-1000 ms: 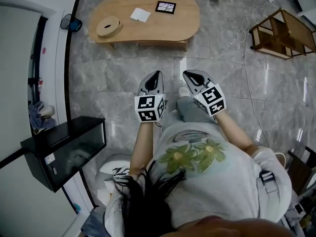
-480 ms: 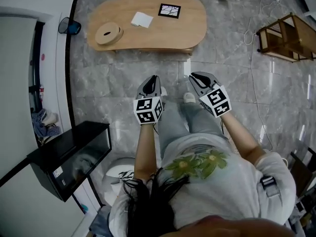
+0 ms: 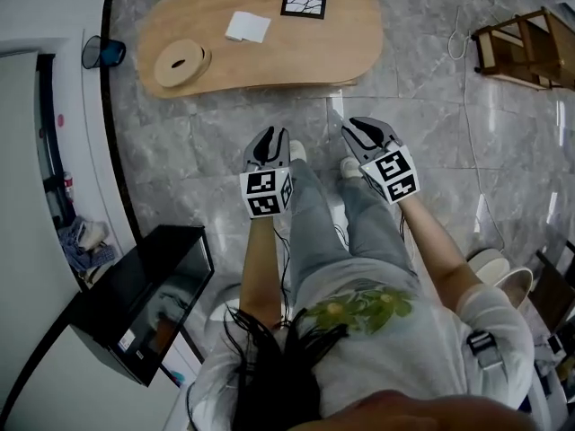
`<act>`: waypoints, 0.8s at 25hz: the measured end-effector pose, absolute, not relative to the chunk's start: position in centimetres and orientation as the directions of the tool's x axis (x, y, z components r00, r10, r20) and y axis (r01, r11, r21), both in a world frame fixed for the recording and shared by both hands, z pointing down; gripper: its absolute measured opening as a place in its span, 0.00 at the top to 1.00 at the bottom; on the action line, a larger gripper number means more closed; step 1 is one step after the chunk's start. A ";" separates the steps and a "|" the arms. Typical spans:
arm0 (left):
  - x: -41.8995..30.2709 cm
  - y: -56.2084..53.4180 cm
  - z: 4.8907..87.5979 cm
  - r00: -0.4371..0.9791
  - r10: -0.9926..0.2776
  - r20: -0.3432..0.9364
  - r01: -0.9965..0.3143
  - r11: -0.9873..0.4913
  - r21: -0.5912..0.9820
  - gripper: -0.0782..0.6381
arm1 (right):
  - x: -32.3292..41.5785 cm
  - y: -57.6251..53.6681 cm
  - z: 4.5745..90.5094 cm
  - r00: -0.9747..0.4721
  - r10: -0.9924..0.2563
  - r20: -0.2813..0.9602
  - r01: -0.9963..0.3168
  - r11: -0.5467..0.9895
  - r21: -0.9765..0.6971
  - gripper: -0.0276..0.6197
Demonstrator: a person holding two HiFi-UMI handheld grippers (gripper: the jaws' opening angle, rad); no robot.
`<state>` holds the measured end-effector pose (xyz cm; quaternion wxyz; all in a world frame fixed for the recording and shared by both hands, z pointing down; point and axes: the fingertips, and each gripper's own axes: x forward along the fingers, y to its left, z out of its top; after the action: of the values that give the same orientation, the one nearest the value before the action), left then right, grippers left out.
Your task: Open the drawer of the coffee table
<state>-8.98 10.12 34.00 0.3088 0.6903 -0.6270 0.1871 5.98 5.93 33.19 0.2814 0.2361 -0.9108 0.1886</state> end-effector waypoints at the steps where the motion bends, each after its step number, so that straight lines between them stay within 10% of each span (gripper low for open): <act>1: -9.4 9.9 34.7 0.142 -0.744 0.652 -0.982 -0.024 0.187 0.75 | 5.7 5.7 33.8 -0.727 -0.325 0.604 -0.539 0.816 -0.210 0.81; 20: -13.4 7.6 45.2 0.132 -0.650 0.748 -0.989 -0.040 0.140 0.59 | 5.3 3.0 42.7 -0.643 -0.313 0.699 -0.577 0.798 -0.174 0.74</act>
<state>-13.39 7.55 45.23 0.3330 0.6748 -0.6073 0.2549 5.25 2.99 42.66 0.3396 0.2511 -0.8854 0.1944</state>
